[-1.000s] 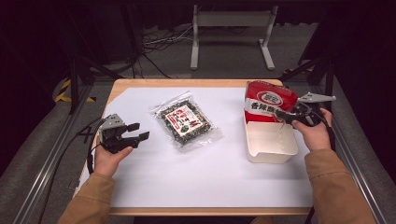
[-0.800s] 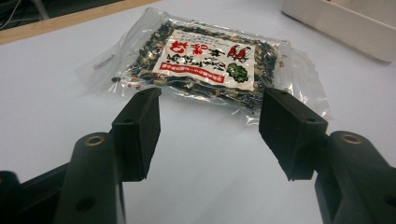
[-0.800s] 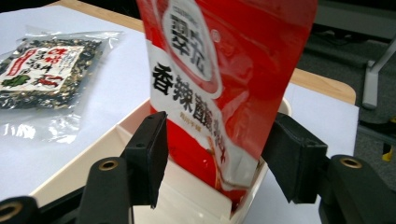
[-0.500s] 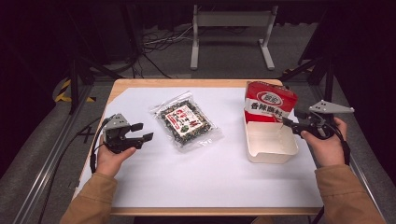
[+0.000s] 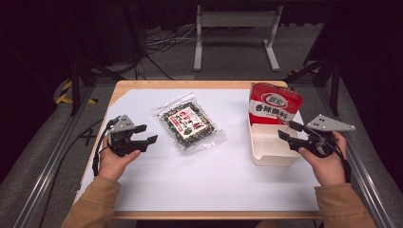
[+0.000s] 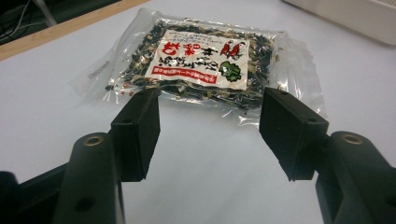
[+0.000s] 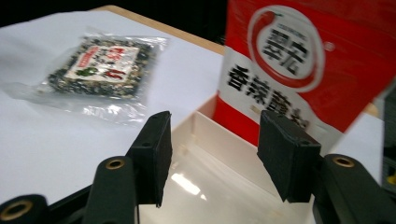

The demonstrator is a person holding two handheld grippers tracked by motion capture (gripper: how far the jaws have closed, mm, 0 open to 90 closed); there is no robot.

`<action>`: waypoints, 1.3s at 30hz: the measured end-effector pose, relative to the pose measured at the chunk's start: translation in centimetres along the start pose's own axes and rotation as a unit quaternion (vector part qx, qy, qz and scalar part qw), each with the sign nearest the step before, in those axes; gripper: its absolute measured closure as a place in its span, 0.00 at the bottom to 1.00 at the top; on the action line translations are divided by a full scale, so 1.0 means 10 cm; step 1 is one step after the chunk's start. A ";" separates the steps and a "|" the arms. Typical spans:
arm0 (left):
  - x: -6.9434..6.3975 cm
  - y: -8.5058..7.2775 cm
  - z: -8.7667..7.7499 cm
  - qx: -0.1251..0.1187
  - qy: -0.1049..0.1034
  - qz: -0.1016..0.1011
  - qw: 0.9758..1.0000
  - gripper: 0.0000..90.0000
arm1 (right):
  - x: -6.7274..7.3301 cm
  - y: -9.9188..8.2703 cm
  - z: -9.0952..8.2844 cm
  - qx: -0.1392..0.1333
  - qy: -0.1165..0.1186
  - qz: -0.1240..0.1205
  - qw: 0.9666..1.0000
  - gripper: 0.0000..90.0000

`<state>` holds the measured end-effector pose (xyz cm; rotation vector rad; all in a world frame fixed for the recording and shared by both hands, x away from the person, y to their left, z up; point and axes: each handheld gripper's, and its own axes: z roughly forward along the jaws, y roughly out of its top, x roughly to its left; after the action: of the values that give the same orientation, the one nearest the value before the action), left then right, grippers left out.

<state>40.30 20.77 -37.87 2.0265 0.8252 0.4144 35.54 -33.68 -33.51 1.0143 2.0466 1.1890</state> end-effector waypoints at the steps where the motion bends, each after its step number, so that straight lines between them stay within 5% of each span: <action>1: 0.00 0.01 0.01 -0.001 0.000 -0.003 1.000 0.44 | 0.03 0.01 0.01 -0.005 0.008 -0.001 1.000 0.51; 6: -0.02 0.07 0.10 0.017 0.016 -0.014 1.000 0.44 | 0.24 0.01 0.09 -0.025 0.045 -0.007 0.999 0.52; 14: 0.00 0.07 0.16 0.006 0.023 -0.043 0.999 0.40 | 0.47 0.03 0.20 -0.032 0.086 -0.029 0.995 0.54; 17: 0.01 0.07 0.16 0.009 0.023 -0.069 0.997 0.41 | 0.54 0.02 0.25 -0.030 0.102 -0.029 0.994 0.54; 22: 0.06 0.04 0.17 0.004 0.016 -0.111 0.994 0.42 | 0.61 0.02 0.28 -0.030 0.104 -0.046 0.993 0.52; 32: 0.07 0.01 0.36 0.037 0.001 -0.128 0.991 0.39 | 0.73 0.02 0.27 -0.043 0.103 -0.069 0.991 0.50; 39: 0.08 -0.04 0.58 0.065 -0.001 -0.150 0.987 0.29 | 0.74 0.00 0.22 -0.049 0.094 -0.076 0.991 0.49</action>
<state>44.05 17.94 -41.45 1.9774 1.1623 0.1917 33.06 -26.52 -35.17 0.7080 2.1421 1.3332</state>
